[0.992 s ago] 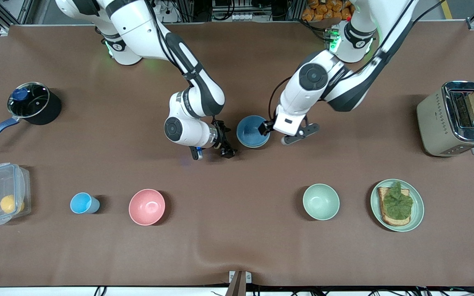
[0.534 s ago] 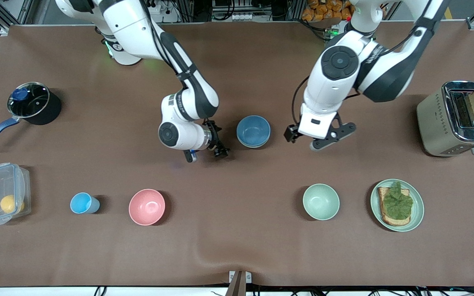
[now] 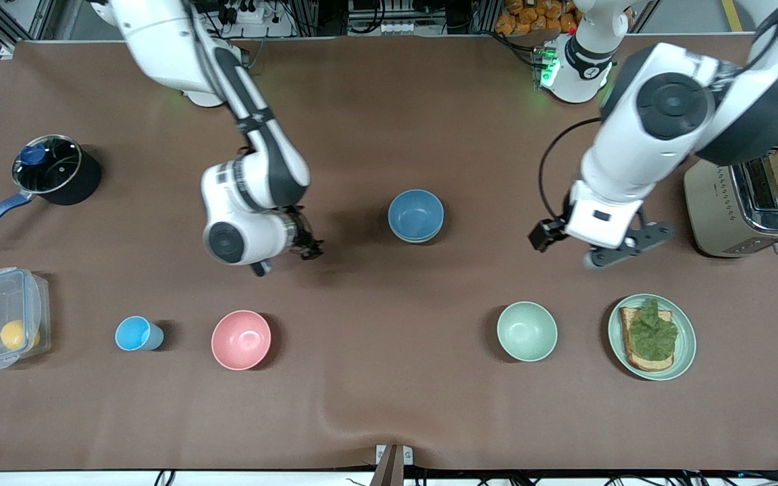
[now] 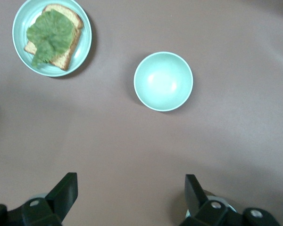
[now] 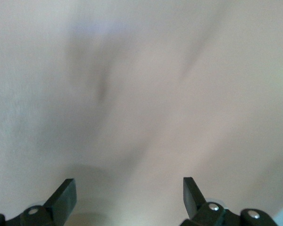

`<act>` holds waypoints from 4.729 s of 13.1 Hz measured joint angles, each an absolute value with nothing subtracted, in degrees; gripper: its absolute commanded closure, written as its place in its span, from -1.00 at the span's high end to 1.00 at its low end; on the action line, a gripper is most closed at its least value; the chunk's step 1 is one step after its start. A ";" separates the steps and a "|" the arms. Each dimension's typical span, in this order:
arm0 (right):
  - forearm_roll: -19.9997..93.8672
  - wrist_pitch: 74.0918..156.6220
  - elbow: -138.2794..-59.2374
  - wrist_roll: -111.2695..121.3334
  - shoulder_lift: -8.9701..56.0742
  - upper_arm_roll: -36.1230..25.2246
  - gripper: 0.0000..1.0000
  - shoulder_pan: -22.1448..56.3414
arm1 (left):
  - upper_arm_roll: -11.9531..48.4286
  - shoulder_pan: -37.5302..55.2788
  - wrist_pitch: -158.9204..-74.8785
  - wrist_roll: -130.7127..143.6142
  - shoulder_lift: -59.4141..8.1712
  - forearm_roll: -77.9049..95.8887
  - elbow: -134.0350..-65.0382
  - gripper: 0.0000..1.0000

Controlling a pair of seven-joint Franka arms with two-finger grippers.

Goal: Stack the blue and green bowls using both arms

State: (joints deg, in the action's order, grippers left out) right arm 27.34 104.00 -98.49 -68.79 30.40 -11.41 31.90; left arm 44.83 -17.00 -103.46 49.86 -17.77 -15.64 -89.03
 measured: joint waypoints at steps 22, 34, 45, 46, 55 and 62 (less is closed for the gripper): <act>5.27 94.29 -92.04 -6.10 0.58 -0.43 1.00 -5.33 | 3.89 3.98 -86.72 8.03 -3.48 -0.89 -85.10 1.00; 5.25 96.16 -93.43 -6.13 -0.46 1.82 1.00 -4.17 | 0.58 3.95 -86.88 7.96 -1.19 -0.26 -86.15 1.00; 4.88 96.29 -93.48 -6.11 -0.46 2.39 1.00 -3.68 | 0.35 4.59 -85.28 7.96 -0.44 -0.03 -86.44 1.00; 4.67 96.29 -93.48 -6.10 -0.46 2.40 1.00 -3.58 | 0.35 4.59 -85.09 7.96 -0.43 -0.03 -86.44 1.00; 0.75 96.26 -93.48 -5.95 -0.59 3.97 1.00 -3.40 | 0.40 4.63 -84.86 7.96 -0.43 -0.03 -86.51 1.00; 0.66 96.14 -93.48 -5.97 -0.59 3.85 1.00 -3.51 | 0.43 4.92 -84.86 7.96 -0.43 -0.03 -86.50 1.00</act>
State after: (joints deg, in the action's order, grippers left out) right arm 0.66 96.14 -93.48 -5.97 -0.59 3.85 -3.51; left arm 0.43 4.92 -84.86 7.96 -0.43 -0.03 -86.50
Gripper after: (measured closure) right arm 0.000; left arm 0.000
